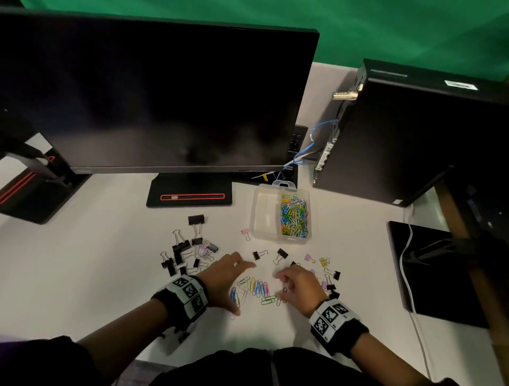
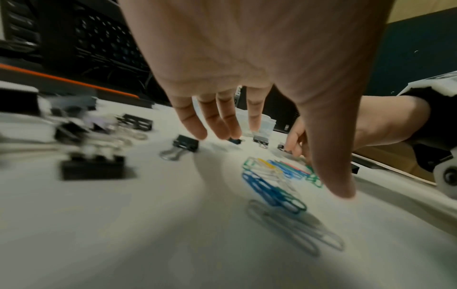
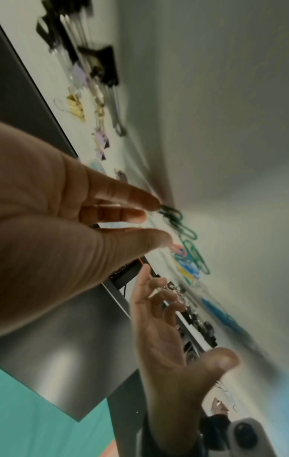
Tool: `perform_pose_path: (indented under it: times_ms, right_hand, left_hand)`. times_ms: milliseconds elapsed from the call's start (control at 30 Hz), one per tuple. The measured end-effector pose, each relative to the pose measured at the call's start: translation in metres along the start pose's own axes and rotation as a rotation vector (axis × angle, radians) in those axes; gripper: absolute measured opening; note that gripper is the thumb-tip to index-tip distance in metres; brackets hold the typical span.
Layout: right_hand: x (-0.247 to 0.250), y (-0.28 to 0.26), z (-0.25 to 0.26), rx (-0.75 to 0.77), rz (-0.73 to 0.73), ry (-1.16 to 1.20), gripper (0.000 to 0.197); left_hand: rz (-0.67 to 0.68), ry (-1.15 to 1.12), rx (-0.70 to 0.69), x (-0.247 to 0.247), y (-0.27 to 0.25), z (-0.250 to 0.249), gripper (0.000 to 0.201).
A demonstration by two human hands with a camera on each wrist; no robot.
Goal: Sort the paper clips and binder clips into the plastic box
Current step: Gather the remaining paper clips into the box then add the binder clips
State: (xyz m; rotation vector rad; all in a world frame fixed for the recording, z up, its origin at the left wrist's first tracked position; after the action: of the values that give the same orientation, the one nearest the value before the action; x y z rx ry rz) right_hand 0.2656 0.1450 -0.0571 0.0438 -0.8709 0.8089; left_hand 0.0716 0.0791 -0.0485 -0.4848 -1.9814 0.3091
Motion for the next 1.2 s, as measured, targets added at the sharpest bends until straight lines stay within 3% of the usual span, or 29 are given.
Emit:
perform_pose_path:
  times_ms: [133, 300, 500, 733, 900, 1067, 1200]
  right_hand:
    - [-0.001, -0.010, -0.003, -0.049, 0.062, -0.066, 0.053]
    - [-0.010, -0.008, 0.006, -0.068, 0.084, -0.059, 0.060]
    - [-0.021, 0.012, 0.024, 0.007, 0.076, 0.003, 0.054]
    - [-0.018, 0.016, 0.025, 0.003, 0.098, -0.073, 0.065]
    - [-0.023, 0.011, 0.026, -0.037, 0.154, -0.121, 0.077]
    - [-0.037, 0.020, 0.038, -0.017, 0.102, -0.060, 0.067]
    - [-0.039, 0.023, 0.040, -0.005, 0.048, -0.024, 0.042]
  left_hand:
    - [0.077, -0.052, 0.061, -0.002, -0.016, 0.019, 0.109]
    - [0.042, -0.165, 0.098, -0.013, -0.015, 0.007, 0.092]
    - [0.016, -0.187, 0.104, -0.013, 0.002, -0.013, 0.067]
    - [-0.050, -0.198, 0.070, -0.005, -0.002, -0.007, 0.067]
    - [-0.026, -0.234, 0.134, -0.010, -0.007, 0.008, 0.061]
    - [-0.055, -0.247, 0.175, -0.013, 0.007, 0.001, 0.051]
    - [-0.086, -0.204, 0.207, -0.015, 0.013, 0.001, 0.041]
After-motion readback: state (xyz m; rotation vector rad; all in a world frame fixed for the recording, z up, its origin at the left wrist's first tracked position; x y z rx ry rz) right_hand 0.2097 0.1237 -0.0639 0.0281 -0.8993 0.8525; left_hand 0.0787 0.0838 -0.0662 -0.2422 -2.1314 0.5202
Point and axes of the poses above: each hand's wrist, its own y-axis towards the middle knuckle, its own x-axis out of the back of the hand, z = x × y, the point moved 3 cm from there along y, towards the middle knuckle, and after that the axes turned 3 degrees about x, right-handed, at the moved point
